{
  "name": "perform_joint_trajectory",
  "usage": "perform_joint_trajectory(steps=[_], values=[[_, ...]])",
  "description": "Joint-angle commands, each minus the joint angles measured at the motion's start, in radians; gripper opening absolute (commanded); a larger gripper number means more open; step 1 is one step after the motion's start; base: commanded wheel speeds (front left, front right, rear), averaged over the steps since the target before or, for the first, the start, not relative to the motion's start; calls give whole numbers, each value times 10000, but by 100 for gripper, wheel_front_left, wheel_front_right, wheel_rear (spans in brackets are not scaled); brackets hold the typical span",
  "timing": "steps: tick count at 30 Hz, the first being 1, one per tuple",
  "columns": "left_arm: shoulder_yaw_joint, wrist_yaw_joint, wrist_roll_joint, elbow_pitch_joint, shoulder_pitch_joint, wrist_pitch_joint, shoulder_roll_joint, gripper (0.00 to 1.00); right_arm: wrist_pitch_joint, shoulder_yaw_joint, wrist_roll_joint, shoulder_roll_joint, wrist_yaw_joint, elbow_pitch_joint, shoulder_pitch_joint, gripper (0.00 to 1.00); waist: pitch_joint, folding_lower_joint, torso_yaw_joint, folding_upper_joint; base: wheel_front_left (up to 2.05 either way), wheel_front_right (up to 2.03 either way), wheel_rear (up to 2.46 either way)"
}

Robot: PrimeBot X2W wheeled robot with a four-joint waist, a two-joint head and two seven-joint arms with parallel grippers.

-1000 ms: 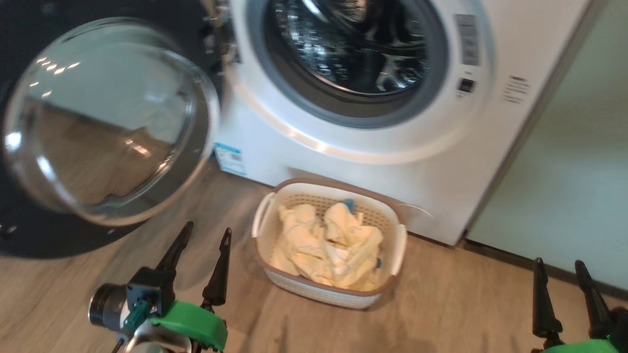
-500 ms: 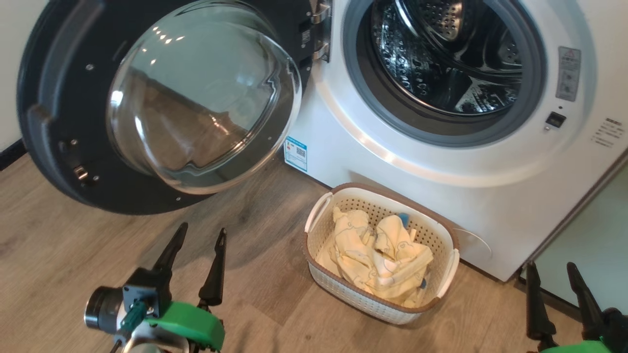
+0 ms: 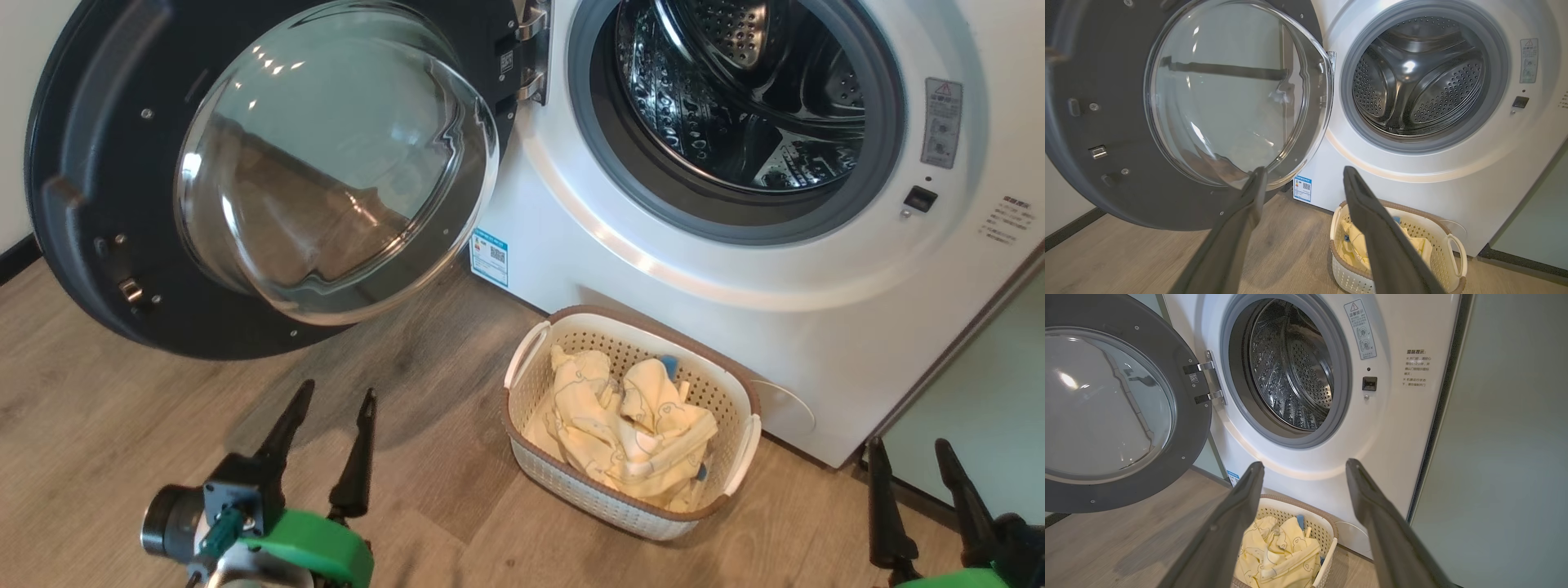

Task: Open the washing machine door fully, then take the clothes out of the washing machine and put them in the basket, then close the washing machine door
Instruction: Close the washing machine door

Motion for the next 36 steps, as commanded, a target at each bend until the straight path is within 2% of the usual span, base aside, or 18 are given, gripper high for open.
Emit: perform_joint_trajectory(steps=[1,2,10,18,20,23,29,32,34,36], values=[[318,41,-75,-400,-377,-75,170,68,-67,191,14,-166,2,-290,-263,100,-10,0,-8,0,0,0,0],[299,-19,-146,-405,-378,-83,165,0,-67,191,13,-166,2,-290,-255,100,-11,0,-13,0,0,0,0],[246,-176,-386,-397,-375,-77,223,0,-67,180,21,-166,2,-320,-282,100,26,0,-1,0,0,0,0],[385,-664,-1341,-477,-438,18,152,0,-67,186,25,-166,2,-334,-288,100,94,0,89,0,0,0,0],[630,-1003,-2484,-600,-476,-2,-231,0,-67,156,5,-166,2,-340,-279,100,111,0,148,0,0,0,0],[1128,-1386,-4289,-868,-549,8,-511,0,-67,132,-7,-166,2,-344,-278,100,123,0,230,0,0,0,0],[2241,-1758,-8212,-2277,-734,31,-709,0,-67,105,1,-166,2,-371,-263,100,124,0,389,0,0,0,0],[2890,-1807,-9894,-3195,-950,91,-564,0,-67,70,-10,-166,2,-382,-263,100,138,0,485,0,0,0,0],[3678,-1823,-11054,-3978,-1244,99,-156,0,-67,62,-4,-166,2,-384,-250,100,131,0,551,0,0,0,0],[4225,-1827,-11644,-4420,-1509,135,219,0,-67,78,-2,-166,2,-389,-243,100,131,0,564,0,0,0,0]])
